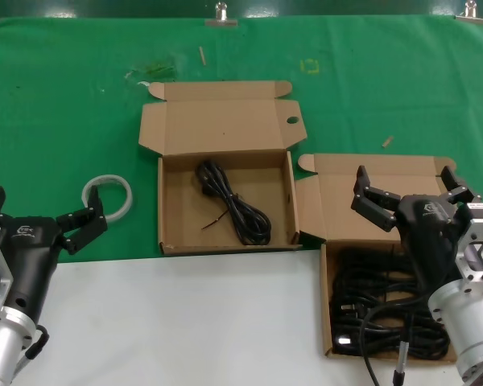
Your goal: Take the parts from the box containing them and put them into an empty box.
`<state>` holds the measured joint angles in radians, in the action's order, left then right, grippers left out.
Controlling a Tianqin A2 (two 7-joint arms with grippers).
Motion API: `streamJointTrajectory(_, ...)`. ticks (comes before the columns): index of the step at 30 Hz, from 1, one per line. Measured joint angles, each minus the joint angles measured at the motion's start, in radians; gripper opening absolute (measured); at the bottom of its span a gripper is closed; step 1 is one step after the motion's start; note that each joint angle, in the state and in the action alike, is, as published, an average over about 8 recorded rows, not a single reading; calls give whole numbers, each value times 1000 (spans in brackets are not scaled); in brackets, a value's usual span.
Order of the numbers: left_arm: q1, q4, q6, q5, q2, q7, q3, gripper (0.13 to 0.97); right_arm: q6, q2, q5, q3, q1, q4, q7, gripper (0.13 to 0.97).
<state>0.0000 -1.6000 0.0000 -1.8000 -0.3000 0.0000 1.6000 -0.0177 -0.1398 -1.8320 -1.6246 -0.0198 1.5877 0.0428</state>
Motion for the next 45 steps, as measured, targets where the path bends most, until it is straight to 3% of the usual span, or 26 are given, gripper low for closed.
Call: streamJointTrajectory(45, 0, 0, 0, 0, 0, 0, 0, 965, 0, 0, 0, 0, 0, 0, 0, 966)
